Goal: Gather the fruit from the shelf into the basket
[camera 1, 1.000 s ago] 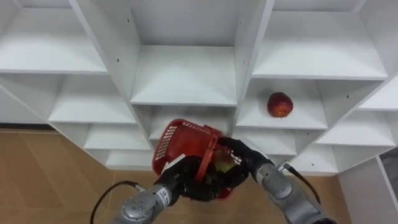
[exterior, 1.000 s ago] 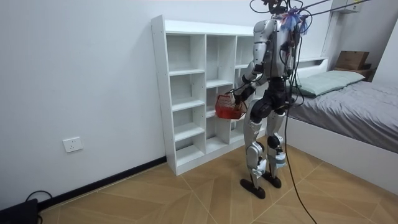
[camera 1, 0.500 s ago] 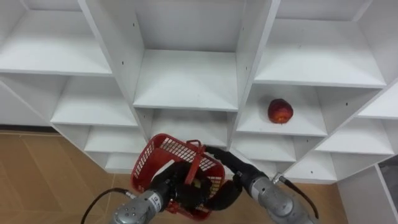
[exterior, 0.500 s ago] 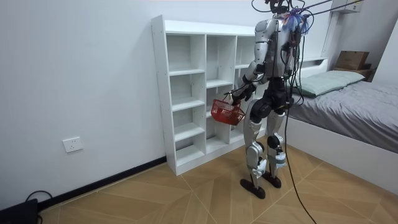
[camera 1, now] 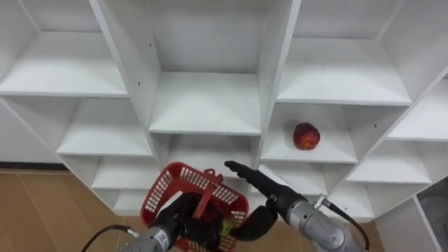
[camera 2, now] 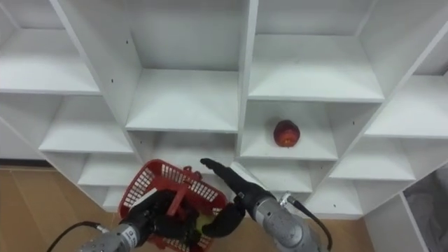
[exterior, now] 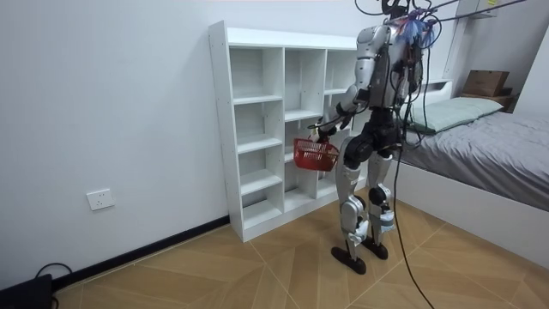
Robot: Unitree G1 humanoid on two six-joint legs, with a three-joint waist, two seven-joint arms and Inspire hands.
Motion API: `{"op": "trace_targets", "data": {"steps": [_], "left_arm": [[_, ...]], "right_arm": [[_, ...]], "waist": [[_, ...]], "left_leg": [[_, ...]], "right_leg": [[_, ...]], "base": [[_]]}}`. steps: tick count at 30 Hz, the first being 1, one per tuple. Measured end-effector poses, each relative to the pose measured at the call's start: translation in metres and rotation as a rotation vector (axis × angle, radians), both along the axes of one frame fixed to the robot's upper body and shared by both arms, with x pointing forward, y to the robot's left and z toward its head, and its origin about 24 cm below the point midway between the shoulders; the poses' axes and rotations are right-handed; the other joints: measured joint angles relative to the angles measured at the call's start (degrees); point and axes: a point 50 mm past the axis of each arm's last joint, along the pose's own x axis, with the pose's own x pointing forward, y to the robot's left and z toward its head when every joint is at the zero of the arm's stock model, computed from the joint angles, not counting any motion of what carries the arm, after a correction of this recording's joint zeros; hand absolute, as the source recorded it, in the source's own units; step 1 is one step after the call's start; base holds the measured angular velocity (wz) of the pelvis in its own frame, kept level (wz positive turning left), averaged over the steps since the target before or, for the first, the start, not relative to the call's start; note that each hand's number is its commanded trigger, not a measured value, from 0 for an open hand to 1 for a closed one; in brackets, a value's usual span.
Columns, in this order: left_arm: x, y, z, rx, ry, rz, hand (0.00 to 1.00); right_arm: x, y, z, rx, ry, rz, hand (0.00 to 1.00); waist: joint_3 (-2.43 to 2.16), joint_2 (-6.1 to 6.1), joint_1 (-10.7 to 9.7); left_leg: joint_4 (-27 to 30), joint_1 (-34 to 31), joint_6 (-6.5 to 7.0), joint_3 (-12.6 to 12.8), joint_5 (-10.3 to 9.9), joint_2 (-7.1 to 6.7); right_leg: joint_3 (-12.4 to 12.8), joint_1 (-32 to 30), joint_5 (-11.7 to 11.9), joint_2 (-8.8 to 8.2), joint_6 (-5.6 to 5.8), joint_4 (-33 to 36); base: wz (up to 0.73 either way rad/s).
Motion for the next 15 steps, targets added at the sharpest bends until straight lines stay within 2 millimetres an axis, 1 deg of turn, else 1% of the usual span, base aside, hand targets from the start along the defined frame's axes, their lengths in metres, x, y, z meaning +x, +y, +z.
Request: {"op": "trace_targets", "data": {"steps": [2, 6, 8, 12, 15], "left_arm": [[0.001, 0.0, 0.001, 0.0, -0.006, -0.001, 1.0], [0.0, 0.001, 0.001, 0.01, -0.008, 0.014, 1.0], [0.0, 0.002, 0.0, 0.015, -0.007, 0.022, 1.0], [0.0, 0.002, 0.0, 0.012, -0.012, 0.05, 1.0], [0.003, 0.007, 0.002, 0.005, -0.023, 0.093, 1.0]], "right_arm": [[0.0, 0.001, 0.003, 0.007, -0.012, 0.007, 0.0], [0.001, 0.003, 0.007, 0.061, -0.008, -0.003, 0.0], [0.002, 0.001, 0.008, 0.083, -0.005, -0.018, 0.0], [-0.001, -0.01, 0.007, 0.122, 0.006, -0.101, 0.0], [-0.002, -0.021, 0.008, 0.124, -0.005, -0.169, 0.0]], "waist": [[0.04, -0.12, 0.05], [0.53, -0.43, -0.05], [0.67, -0.36, -0.11], [1.0, 0.07, -0.26], [1.14, 0.32, -0.42]], "left_leg": [[-0.39, 0.29, 0.0, 0.3, 0.0, -0.01], [-1.26, 0.97, 0.01, 1.05, 0.0, 0.02], [-1.64, 1.27, 0.01, 1.32, -0.01, 0.02], [-2.2, 1.84, 0.01, 1.37, -0.05, 0.01], [-2.42, 1.94, 0.0, 1.42, -0.05, 0.04]], "right_leg": [[0.3, 0.02, 0.02, 0.0, 0.01, -0.06], [1.0, 0.46, 0.02, 0.06, 0.02, -0.05], [1.4, 0.46, 0.03, 0.12, 0.04, -0.06], [1.63, 0.84, 0.02, 0.22, 0.08, -0.28], [1.73, 0.77, 0.01, 0.25, 0.1, -0.28]], "base": [[-0.09], [-0.09], [-0.08], [-0.01], [0.0]]}}
